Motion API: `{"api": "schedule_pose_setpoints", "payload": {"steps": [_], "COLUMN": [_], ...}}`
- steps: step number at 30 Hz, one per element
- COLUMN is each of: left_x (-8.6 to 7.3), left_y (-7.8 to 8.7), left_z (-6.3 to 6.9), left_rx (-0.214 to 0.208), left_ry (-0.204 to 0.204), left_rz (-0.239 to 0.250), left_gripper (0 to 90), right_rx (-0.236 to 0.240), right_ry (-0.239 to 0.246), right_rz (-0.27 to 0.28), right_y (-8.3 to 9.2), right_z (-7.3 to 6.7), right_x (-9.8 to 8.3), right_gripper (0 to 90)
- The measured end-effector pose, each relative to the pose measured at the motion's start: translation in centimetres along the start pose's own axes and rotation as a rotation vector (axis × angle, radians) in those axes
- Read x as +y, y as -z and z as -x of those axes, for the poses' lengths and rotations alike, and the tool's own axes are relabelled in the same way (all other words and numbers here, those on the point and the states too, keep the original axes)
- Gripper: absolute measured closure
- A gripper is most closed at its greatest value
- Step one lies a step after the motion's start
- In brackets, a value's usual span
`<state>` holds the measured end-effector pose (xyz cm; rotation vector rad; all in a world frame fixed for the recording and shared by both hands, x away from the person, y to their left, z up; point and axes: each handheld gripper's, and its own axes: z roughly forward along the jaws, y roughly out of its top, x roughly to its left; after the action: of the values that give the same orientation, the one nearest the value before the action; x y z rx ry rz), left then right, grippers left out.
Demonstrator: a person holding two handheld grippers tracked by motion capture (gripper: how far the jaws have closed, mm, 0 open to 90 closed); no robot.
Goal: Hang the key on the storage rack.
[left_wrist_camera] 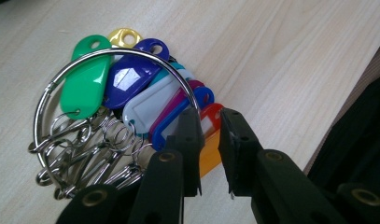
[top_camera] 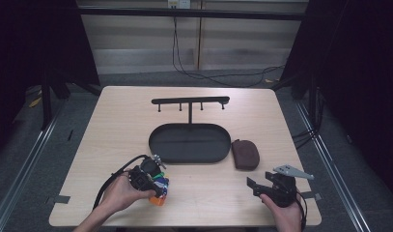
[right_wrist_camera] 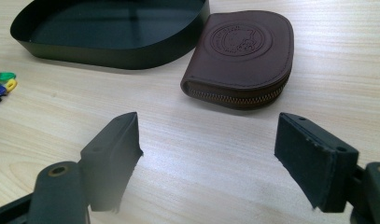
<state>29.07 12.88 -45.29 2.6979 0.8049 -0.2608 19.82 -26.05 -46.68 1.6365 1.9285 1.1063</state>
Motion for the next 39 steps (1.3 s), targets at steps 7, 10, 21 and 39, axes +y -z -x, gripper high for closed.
{"api": "schedule_pose_setpoints", "payload": {"steps": [7, 10, 21, 39], "left_x": [0.6, 1.0, 1.7, 2.4], "left_y": [-0.4, -0.5, -1.4, -1.5], "left_z": [-0.2, -0.1, 1.1, 0.6], "left_rx": [0.021, 0.032, 0.058, 0.017], "left_ry": [-0.004, -0.013, -0.031, -0.030], "left_rz": [-0.032, -0.052, -0.111, -0.171], "left_gripper": [76.8, 78.3, 83.9, 87.5], "right_rx": [-0.002, -0.001, -0.004, -0.009], "right_ry": [0.000, 0.002, -0.002, -0.005], "right_rz": [-0.004, -0.001, -0.005, -0.013], "right_y": [0.0, 0.0, -0.1, -0.3], "right_z": [0.0, 0.0, 0.0, 0.1], "right_x": [0.0, 0.0, 0.0, 0.1], "right_gripper": [22.2, 22.2, 22.2, 22.2]}}
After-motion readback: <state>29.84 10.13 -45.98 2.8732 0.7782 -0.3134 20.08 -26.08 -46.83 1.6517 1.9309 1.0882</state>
